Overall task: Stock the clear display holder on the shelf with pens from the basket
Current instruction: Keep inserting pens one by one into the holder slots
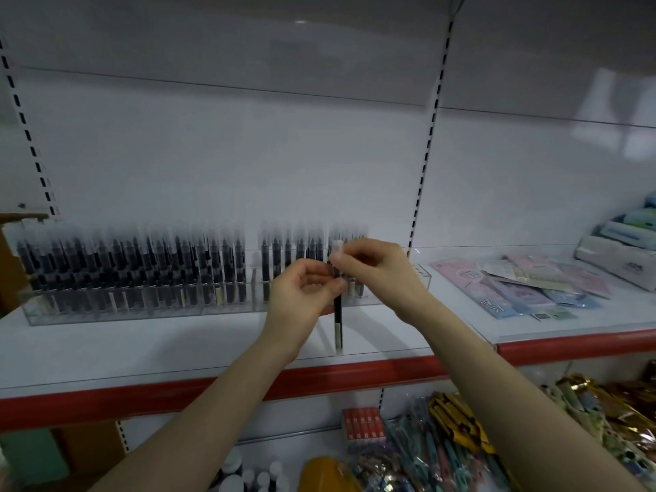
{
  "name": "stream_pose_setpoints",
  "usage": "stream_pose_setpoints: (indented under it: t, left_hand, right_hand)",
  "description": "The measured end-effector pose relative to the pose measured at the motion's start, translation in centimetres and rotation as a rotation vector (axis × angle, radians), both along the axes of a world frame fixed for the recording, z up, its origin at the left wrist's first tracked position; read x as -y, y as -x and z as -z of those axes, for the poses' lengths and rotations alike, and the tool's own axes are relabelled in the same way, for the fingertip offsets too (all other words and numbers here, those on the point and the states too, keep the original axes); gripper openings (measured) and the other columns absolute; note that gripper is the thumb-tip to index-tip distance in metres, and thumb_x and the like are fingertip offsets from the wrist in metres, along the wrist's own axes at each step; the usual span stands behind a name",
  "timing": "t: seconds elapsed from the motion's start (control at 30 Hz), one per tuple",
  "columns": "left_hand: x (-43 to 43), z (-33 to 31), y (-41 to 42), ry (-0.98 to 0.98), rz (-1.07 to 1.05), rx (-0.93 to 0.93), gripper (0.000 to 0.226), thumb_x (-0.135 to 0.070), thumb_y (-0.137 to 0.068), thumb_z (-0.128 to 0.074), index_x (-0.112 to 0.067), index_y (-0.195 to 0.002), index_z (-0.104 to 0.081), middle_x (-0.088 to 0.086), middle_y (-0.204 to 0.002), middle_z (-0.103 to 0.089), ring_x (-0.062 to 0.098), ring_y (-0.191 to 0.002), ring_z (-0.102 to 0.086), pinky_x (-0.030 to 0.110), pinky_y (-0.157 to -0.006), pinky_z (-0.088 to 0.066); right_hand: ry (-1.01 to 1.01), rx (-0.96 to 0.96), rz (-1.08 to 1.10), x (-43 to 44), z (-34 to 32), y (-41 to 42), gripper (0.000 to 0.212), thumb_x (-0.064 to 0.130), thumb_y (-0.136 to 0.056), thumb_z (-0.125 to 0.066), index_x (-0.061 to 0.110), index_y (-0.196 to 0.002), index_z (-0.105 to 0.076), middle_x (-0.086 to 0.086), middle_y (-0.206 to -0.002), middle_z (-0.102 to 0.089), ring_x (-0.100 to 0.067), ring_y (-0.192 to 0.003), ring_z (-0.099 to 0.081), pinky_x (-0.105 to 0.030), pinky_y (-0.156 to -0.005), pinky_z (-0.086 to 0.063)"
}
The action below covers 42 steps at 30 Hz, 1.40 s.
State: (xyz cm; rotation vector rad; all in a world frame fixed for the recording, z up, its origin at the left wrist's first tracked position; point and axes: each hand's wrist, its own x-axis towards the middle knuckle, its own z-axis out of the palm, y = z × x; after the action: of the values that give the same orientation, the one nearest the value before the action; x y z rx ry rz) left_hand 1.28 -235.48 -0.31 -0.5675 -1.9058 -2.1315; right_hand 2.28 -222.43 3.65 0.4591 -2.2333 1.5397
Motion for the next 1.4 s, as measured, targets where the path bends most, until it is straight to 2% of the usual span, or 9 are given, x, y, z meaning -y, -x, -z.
stream_pose_setpoints:
  t: [0.17, 0.3, 0.4, 0.53, 0.7, 0.9, 1.17, 1.3, 1.4]
  left_hand:
    - [0.0, 1.4, -0.1, 0.243, -0.025, -0.126, 0.013, -0.015, -0.082, -0.069, -0.019, -0.092, -0.061, -0.005, -0.089, -0.064, 0.006, -0.084, -0.063, 0.015, -0.074, -0.051]
    - [0.8, 3.6, 0.1, 0.723, 0.033, -0.023, 0.048, -0.04, -0.078, -0.07, -0.022, -0.12, -0.056, -0.006, -0.116, -0.057, 0.008, -0.111, -0.053, 0.024, -0.094, -0.044]
    - [1.0, 4.3, 0.1, 0.885, 0.059, -0.004, 0.062, -0.045, -0.074, -0.073, -0.022, -0.127, -0.051, -0.006, -0.13, -0.053, 0.007, -0.12, -0.048, 0.027, -0.101, -0.04]
    - [0.9, 4.6, 0.4, 0.888, 0.048, 0.018, 0.056, -0.037, -0.073, -0.076, -0.023, -0.123, -0.056, -0.005, -0.127, -0.057, 0.008, -0.115, -0.051, 0.029, -0.101, -0.041]
    - [0.9, 4.6, 0.5, 0.871, 0.036, 0.027, 0.053, -0.035, -0.072, -0.077, -0.022, -0.12, -0.058, -0.007, -0.123, -0.058, 0.008, -0.114, -0.052, 0.029, -0.101, -0.041]
    - [0.9, 4.7, 0.7, 0.871, 0.037, 0.035, 0.052, -0.035, -0.072, -0.078, -0.022, -0.119, -0.059, -0.008, -0.124, -0.058, 0.009, -0.115, -0.051, 0.03, -0.102, -0.04]
    - [0.9, 4.8, 0.8, 0.859, 0.04, 0.038, 0.05, -0.034, -0.071, -0.078, -0.022, -0.116, -0.06, -0.008, -0.121, -0.058, 0.008, -0.113, -0.051, 0.028, -0.101, -0.041]
    - [0.9, 4.8, 0.9, 0.867, 0.043, 0.036, 0.05, -0.035, -0.071, -0.078, -0.023, -0.116, -0.06, -0.009, -0.122, -0.058, 0.008, -0.114, -0.051, 0.028, -0.101, -0.041]
    - [0.9, 4.8, 0.9, 0.866, 0.046, 0.034, 0.051, -0.035, -0.071, -0.078, -0.022, -0.117, -0.06, -0.008, -0.122, -0.058, 0.009, -0.114, -0.051, 0.029, -0.101, -0.041]
  right_hand:
    - [0.089, 0.03, 0.086, -1.7, -0.5, 0.5, 0.012, 0.021, -0.088, -0.062, 0.016, -0.077, -0.065, 0.003, -0.069, -0.062, -0.009, -0.063, -0.058, -0.021, -0.06, -0.049]
    - [0.114, 0.002, 0.234, -4.3, -1.6, 1.8, 0.017, 0.022, -0.091, -0.057, 0.007, -0.097, -0.064, -0.004, -0.079, -0.067, -0.013, -0.068, -0.065, -0.019, -0.063, -0.055]
    - [0.105, -0.08, 0.359, -5.5, -2.1, 3.0, 0.021, 0.019, -0.092, -0.056, 0.002, -0.101, -0.064, -0.007, -0.081, -0.067, -0.014, -0.068, -0.066, -0.024, -0.064, -0.054]
    - [0.082, -0.155, 0.463, -6.1, -2.4, 4.6, 0.02, 0.018, -0.093, -0.054, 0.003, -0.101, -0.064, -0.007, -0.082, -0.065, -0.01, -0.064, -0.063, -0.027, -0.071, -0.052]
    - [0.091, -0.131, 0.475, -6.0, -2.1, 6.8, 0.019, 0.019, -0.093, -0.054, 0.004, -0.101, -0.064, -0.005, -0.086, -0.065, -0.017, -0.072, -0.064, -0.032, -0.078, -0.053]
    - [0.094, -0.12, 0.455, -5.5, -1.9, 8.3, 0.021, 0.018, -0.094, -0.054, 0.003, -0.104, -0.064, -0.005, -0.084, -0.064, -0.019, -0.074, -0.063, -0.024, -0.07, -0.053]
    - [-0.005, -0.104, 0.453, -5.2, -2.4, 9.1, 0.022, 0.02, -0.095, -0.051, 0.004, -0.103, -0.063, -0.009, -0.088, -0.065, -0.018, -0.072, -0.063, -0.034, -0.078, -0.053]
    - [0.034, -0.1, 0.441, -5.5, -2.3, 9.2, 0.022, 0.017, -0.095, -0.051, 0.001, -0.106, -0.062, -0.008, -0.09, -0.063, -0.019, -0.077, -0.062, -0.012, -0.062, -0.051]
    - [0.043, -0.104, 0.432, -5.6, -2.3, 9.3, 0.022, 0.015, -0.095, -0.051, 0.001, -0.106, -0.062, -0.007, -0.09, -0.063, -0.019, -0.078, -0.062, -0.005, -0.054, -0.047]
